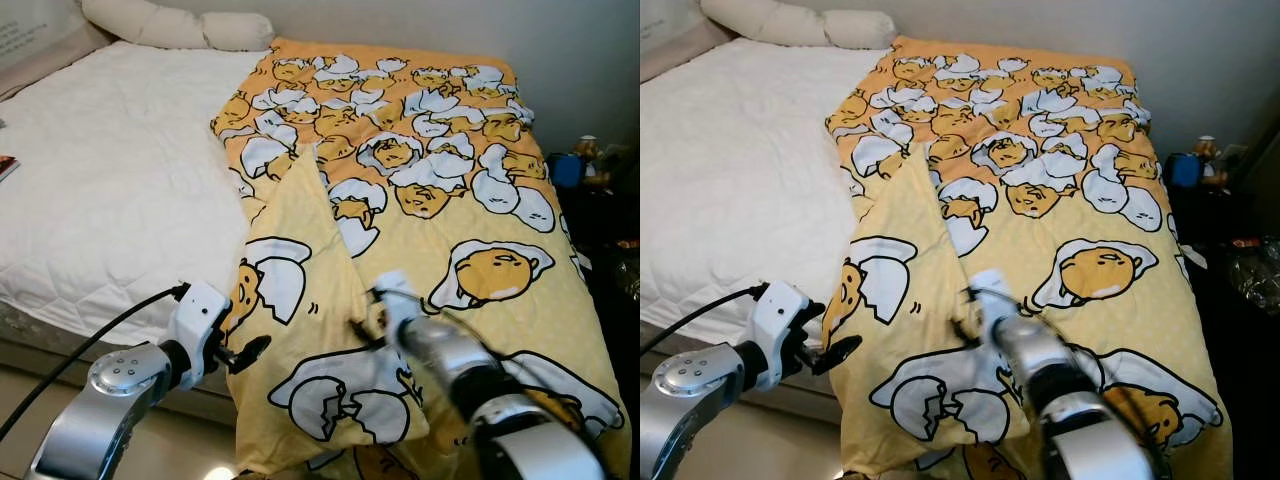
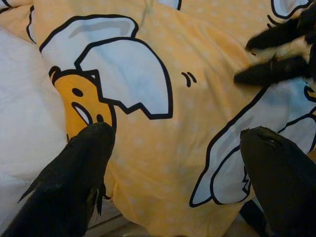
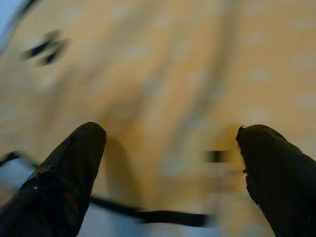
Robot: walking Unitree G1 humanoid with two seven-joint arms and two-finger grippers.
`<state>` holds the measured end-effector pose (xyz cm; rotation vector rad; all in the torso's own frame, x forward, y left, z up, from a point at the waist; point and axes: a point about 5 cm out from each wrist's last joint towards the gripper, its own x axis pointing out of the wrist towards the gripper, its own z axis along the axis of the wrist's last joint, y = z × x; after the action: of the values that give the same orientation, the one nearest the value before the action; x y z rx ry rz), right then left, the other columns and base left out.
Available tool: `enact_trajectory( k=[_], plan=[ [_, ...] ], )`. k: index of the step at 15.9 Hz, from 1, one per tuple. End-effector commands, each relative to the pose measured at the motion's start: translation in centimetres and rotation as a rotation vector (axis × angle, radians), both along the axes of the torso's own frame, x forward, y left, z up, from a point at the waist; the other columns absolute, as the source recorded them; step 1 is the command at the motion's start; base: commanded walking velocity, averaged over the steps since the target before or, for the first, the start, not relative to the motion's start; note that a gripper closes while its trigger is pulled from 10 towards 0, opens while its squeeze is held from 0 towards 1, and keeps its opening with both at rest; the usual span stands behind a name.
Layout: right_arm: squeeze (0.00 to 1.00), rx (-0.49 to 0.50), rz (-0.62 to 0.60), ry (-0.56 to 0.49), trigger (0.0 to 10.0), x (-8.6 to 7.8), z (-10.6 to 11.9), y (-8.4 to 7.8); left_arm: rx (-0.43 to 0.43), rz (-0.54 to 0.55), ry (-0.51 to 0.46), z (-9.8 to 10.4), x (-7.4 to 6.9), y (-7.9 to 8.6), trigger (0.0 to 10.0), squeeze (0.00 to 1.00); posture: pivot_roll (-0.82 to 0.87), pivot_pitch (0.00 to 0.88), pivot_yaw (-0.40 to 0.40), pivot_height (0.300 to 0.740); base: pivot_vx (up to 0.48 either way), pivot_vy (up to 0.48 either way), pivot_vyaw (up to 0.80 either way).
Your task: Clean up the room
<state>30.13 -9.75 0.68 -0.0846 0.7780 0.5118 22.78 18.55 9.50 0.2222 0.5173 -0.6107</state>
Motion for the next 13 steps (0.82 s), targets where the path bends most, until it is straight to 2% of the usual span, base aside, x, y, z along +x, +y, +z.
enact_trajectory(
  k=[1,4,6,7,9,10,12,13],
  plan=[
    [0.0,0.024,0.036,0.01,10.0,0.3,0.5,0.8,0.006,-0.023,0.007,0.1,-0.2,-0.1,10.0,1.0,-0.09,0.0,0.009,0.74,0.0,0.0,0.0],
    [0.0,0.138,0.079,0.069,10.0,-0.5,0.3,3.3,0.011,-0.022,0.006,0.3,-0.1,0.1,10.0,1.0,-0.08,0.0,0.0,0.74,0.0,0.0,0.0],
    [0.0,0.252,0.078,0.093,10.0,-0.4,1.0,4.5,0.013,-0.018,0.01,0.2,-0.3,0.3,10.0,1.0,-0.08,0.0,-0.007,0.74,0.0,0.0,0.0],
    [0.0,0.279,0.082,0.095,10.0,-0.3,1.2,4.8,0.013,-0.018,0.011,0.2,-0.4,0.3,10.0,1.0,-0.08,0.0,-0.013,0.74,0.0,0.0,0.0],
    [0.0,0.415,0.106,0.108,10.0,0.2,2.5,5.5,0.012,-0.012,0.02,-0.1,-0.7,0.3,10.0,1.0,-0.08,0.0,-0.024,0.74,0.0,0.0,0.0],
    [0.0,0.437,0.131,0.113,10.0,0.2,2.7,5.6,0.011,-0.011,0.022,-0.2,-0.7,0.2,10.0,1.0,-0.08,0.0,-0.027,0.74,0.0,0.0,0.0],
    [0.0,0.405,0.159,0.118,10.0,0.0,2.5,5.3,0.012,-0.011,0.024,-0.3,-0.9,0.1,10.0,1.0,-0.09,0.0,-0.029,0.74,0.0,0.0,0.0],
    [0.0,0.399,0.161,0.12,8.8,0.0,2.4,5.2,0.012,-0.01,0.024,-0.4,-0.9,0.1,10.0,1.0,-0.08,0.0,-0.03,0.74,0.0,0.0,0.0]
  ],
)
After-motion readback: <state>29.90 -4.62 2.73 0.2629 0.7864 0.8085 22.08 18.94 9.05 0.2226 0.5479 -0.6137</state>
